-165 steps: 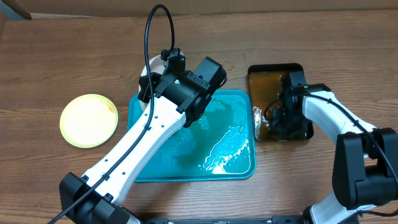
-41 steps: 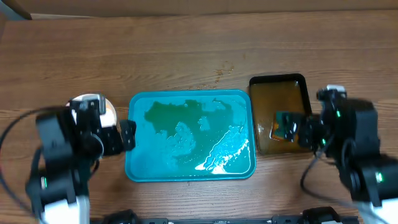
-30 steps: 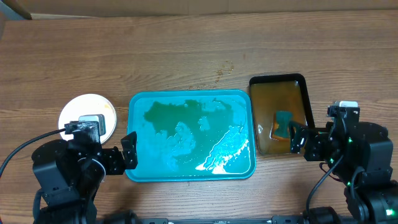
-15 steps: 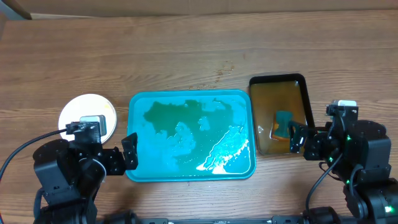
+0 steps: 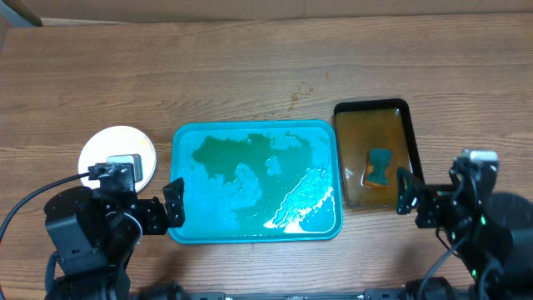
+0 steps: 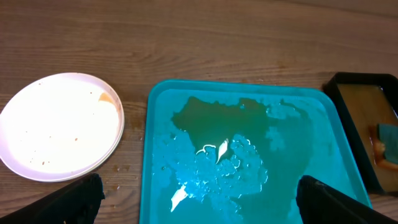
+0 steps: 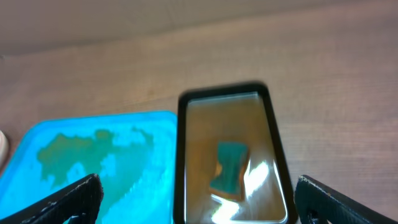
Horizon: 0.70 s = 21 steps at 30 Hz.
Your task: Clean dirty plates on tray and stack at the side
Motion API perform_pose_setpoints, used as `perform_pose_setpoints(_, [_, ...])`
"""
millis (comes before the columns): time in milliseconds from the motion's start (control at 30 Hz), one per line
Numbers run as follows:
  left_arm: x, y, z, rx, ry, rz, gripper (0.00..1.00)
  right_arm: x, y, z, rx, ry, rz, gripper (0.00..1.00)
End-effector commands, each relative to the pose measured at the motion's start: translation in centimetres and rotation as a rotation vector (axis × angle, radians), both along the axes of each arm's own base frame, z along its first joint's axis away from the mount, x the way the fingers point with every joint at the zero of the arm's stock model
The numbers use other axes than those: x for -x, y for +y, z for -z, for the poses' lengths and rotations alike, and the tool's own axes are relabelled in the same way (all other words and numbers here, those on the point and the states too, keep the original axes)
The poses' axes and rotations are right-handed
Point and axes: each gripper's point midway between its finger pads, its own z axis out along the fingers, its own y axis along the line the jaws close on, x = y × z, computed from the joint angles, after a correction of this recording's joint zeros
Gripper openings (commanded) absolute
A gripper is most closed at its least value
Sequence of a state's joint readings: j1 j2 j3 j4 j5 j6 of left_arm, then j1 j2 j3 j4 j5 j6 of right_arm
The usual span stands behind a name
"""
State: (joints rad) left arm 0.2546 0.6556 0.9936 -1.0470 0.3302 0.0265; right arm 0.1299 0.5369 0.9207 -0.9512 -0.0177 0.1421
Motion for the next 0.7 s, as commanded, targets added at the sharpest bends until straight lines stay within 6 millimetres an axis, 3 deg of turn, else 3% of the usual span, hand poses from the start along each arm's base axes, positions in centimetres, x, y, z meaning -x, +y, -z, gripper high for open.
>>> perform_pose_setpoints(0, [0.0,-0.5,0.3,-0.001,0.003,0.033,1.00,0.2,-0.9,1.0,0.008,-0.065,0.038,1.00])
perform_pose_setpoints(233, [0.0,-0.5,0.3,-0.001,0.003,0.033,1.00,-1.6,-1.1,1.8,-0.039,-0.401,0.047,1.00])
perform_pose_setpoints(467, [0.0,-0.5,0.3,-0.001,0.003,0.033,1.00,-2.1,-1.1,2.7,-0.054,-0.662,0.039,1.00])
perform_pose_setpoints(667, [0.0,-0.5,0.3,-0.001,0.003,0.033,1.00,-3.1,-1.2,5.4,-0.034,-0.682,0.040,1.00])
